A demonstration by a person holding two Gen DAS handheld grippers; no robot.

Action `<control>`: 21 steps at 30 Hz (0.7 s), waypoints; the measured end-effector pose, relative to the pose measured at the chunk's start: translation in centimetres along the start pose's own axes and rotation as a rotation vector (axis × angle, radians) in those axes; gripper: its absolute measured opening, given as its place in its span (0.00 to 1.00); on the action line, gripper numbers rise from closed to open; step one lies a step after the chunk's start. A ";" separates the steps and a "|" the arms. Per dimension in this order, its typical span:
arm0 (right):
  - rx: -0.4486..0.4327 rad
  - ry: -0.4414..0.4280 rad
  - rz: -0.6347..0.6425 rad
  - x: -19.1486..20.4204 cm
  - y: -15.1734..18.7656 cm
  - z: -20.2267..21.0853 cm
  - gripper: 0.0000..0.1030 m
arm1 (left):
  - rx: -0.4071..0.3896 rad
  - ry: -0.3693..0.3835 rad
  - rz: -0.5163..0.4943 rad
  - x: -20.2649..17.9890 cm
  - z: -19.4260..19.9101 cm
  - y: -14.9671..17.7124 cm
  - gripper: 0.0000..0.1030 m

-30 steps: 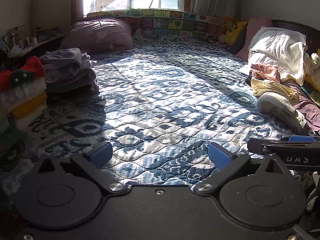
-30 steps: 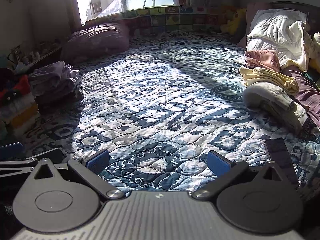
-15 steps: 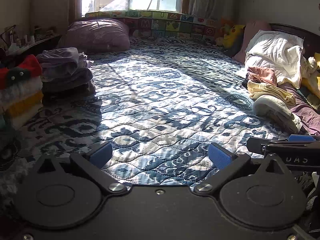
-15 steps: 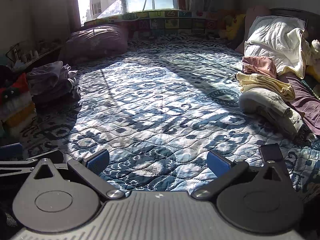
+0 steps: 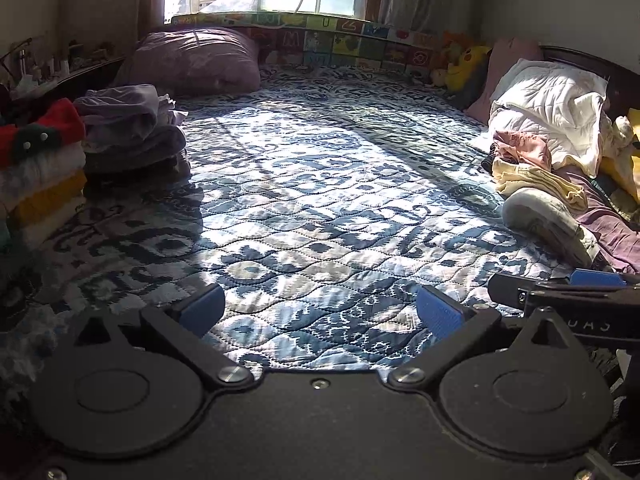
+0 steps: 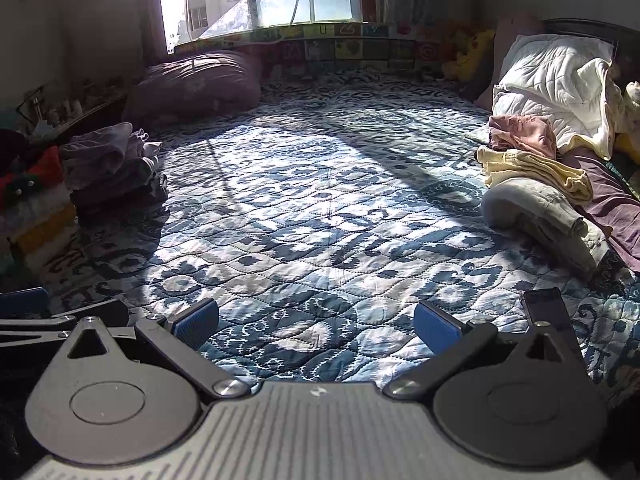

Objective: Fold clothes

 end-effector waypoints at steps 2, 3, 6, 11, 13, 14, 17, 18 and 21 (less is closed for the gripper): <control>-0.001 0.001 0.000 0.0 0.0 0.2 1.00 | 0.000 0.001 0.001 0.0 0.2 0.0 1.00; -0.001 0.001 -0.001 0.0 0.1 0.3 1.00 | 0.001 0.002 0.001 0.0 0.2 0.1 1.00; -0.004 0.002 -0.002 -0.1 0.2 0.5 1.00 | 0.000 0.002 -0.001 -0.2 0.4 0.1 1.00; -0.009 0.013 0.002 -0.3 0.4 1.1 1.00 | -0.004 -0.002 -0.011 -0.6 1.2 0.3 1.00; -0.013 0.014 0.003 -0.3 0.5 1.4 1.00 | -0.011 -0.009 -0.013 -0.6 1.6 0.4 1.00; -0.014 0.014 0.002 -0.2 0.6 1.6 1.00 | -0.014 -0.013 -0.014 -0.7 1.9 0.4 1.00; -0.020 0.009 0.004 -0.1 0.8 2.3 1.00 | -0.024 -0.024 -0.017 -0.8 2.5 0.6 1.00; -0.023 0.007 0.005 -0.1 0.9 2.6 1.00 | -0.027 -0.027 -0.019 -0.8 2.7 0.6 1.00; -0.040 0.010 0.008 -0.2 1.1 3.8 1.00 | -0.041 -0.036 -0.021 -1.0 3.6 0.8 1.00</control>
Point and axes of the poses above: each gripper's, at about its wrist camera, not at the fingertips, and z roughly against the way its jaws point, x to its left, y to its underside, the point moved 5 cm from there along -z, roughly the way its jaws point, and after that the axes turned 1 degree about -y, right-handed, at the moved point
